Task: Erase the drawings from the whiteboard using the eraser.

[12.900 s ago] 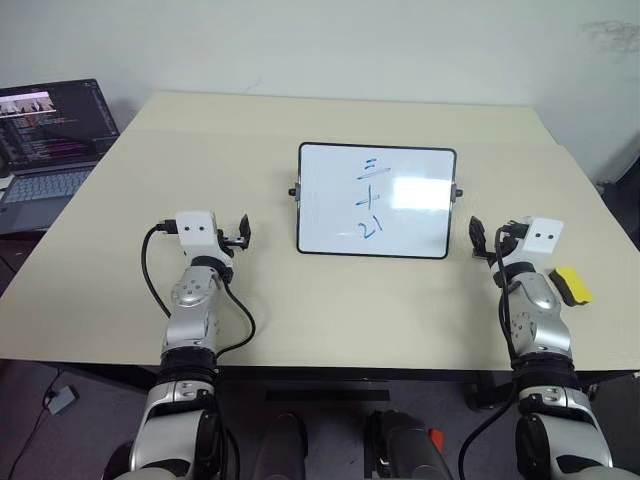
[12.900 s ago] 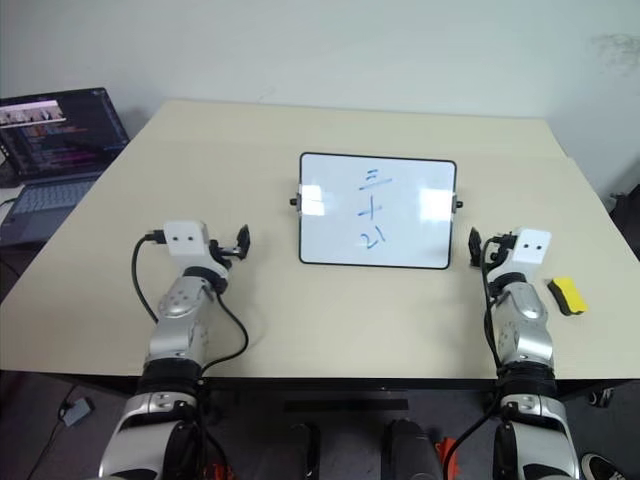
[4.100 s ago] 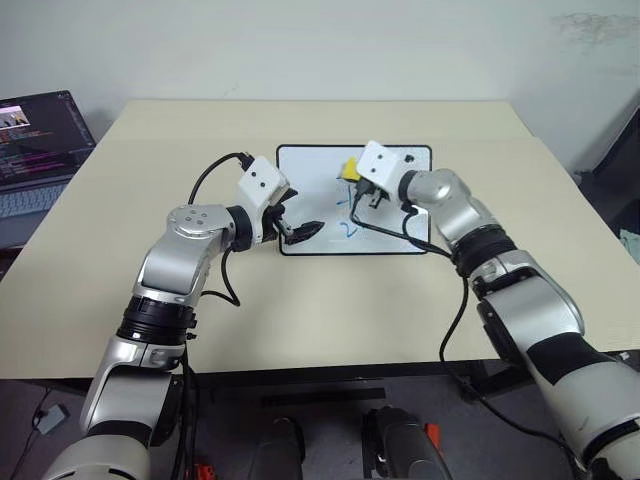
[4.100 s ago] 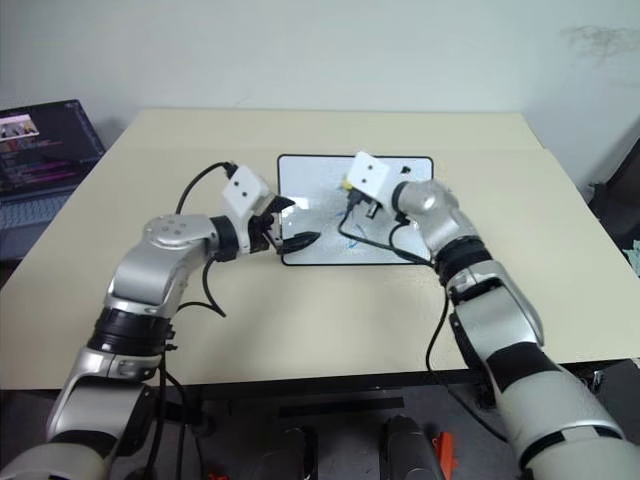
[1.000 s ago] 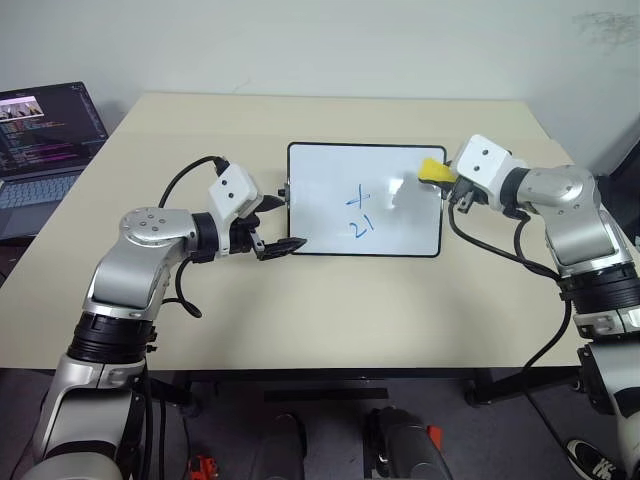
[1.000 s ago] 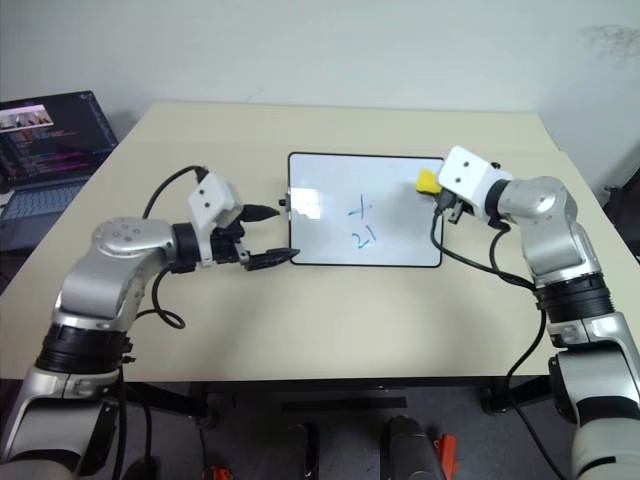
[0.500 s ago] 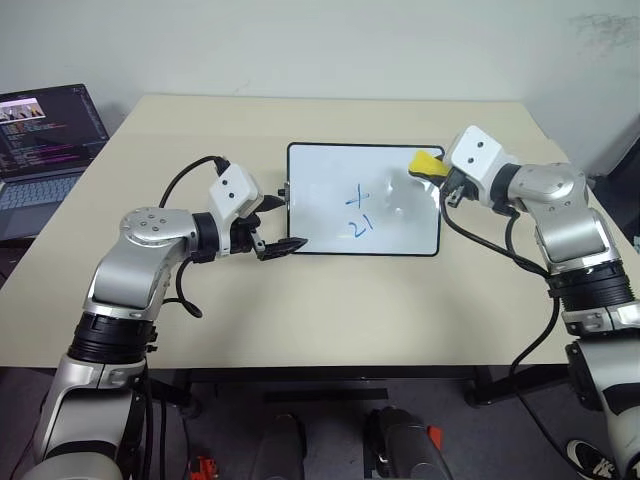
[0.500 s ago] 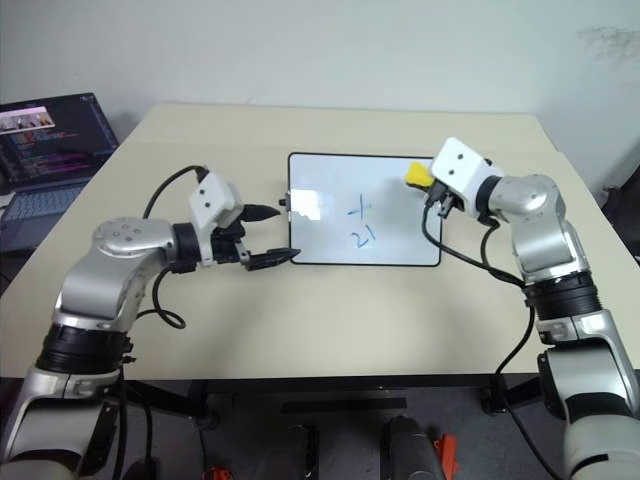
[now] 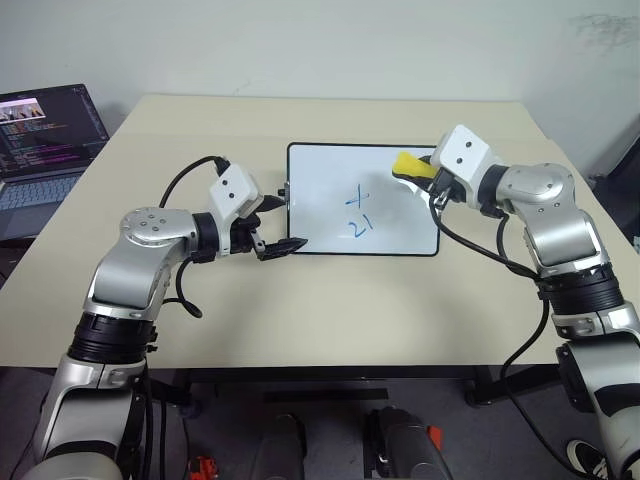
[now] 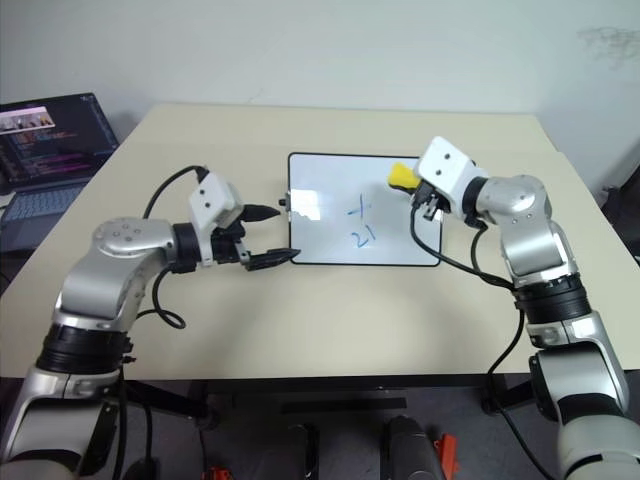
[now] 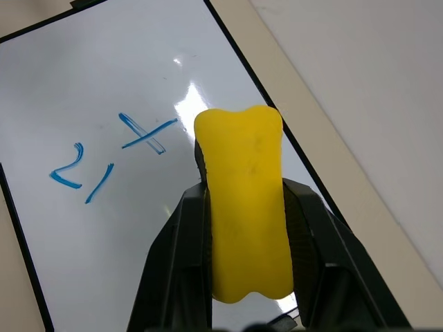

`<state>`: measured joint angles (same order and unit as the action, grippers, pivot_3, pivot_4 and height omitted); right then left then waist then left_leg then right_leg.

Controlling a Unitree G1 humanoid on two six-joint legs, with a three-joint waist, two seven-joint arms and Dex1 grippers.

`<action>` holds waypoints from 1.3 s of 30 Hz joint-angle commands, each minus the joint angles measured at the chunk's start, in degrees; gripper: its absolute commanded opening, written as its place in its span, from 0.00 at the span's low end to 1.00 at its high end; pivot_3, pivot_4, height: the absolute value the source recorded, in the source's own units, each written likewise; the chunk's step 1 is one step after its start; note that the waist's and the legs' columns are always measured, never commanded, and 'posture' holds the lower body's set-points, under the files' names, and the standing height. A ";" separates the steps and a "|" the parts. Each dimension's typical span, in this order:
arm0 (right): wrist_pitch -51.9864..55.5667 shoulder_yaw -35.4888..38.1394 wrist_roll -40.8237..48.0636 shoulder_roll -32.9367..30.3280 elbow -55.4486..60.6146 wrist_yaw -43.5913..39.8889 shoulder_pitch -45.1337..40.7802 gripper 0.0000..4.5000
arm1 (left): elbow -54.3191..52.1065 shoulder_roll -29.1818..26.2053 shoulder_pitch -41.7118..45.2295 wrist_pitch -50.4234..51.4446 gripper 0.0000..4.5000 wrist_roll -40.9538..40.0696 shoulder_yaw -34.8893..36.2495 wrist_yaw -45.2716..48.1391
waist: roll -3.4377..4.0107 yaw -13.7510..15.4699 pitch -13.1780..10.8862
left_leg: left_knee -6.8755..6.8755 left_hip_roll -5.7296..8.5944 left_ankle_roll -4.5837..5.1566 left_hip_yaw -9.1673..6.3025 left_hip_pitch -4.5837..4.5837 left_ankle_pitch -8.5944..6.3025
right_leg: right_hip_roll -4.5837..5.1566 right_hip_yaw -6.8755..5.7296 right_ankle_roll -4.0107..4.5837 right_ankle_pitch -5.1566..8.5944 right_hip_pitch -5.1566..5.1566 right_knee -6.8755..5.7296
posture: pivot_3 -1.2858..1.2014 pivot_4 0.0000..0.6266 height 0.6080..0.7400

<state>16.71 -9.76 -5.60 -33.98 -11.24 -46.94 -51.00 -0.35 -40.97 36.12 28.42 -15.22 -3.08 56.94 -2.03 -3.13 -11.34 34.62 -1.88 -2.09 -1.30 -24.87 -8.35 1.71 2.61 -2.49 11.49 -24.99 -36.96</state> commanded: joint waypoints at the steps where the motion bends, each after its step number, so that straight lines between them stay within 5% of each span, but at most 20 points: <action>1: -0.21 0.81 0.04 -0.92 2.17 -0.09 -0.27 0.23 | -1.88 -0.24 0.54 -0.51 1.00 -0.28 0.36 0.18 | 0.00 0.00 0.00 | 0.00 0.00 0.00 0.00 0.00 0.00 | 0.00 0.00 0.00 0.00 0.00 0.00 | 0.52 0.24 1.00; 21: -3.40 -5.32 -6.16 6.58 -5.89 7.32 -0.01 0.23 | -1.91 0.18 -0.54 -0.83 1.00 0.84 -2.66 1.00 | 0.00 -0.12 0.00 | 0.02 0.00 0.00 0.00 0.00 0.00 | 0.00 0.01 0.00 0.00 0.01 0.00 | 0.52 0.24 1.00; 39: -11.30 -12.74 -15.56 16.03 -26.66 13.29 -11.58 0.23 | -3.27 1.45 -1.54 -0.50 1.00 1.29 -2.92 -0.98 | 0.00 -0.39 0.00 | 0.03 -0.02 0.00 -0.04 0.03 0.00 | -0.04 0.01 0.02 -0.02 0.00 -0.07 | 0.52 0.24 1.00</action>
<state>6.70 -22.17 -20.24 -18.66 -36.75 -34.66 -60.61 -1.67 -39.55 34.26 28.34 -13.93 -6.93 56.71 -2.03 -3.52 -11.34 34.65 -1.90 -2.08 -1.35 -24.84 -8.35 1.66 2.61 -2.47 11.47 -24.99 -37.03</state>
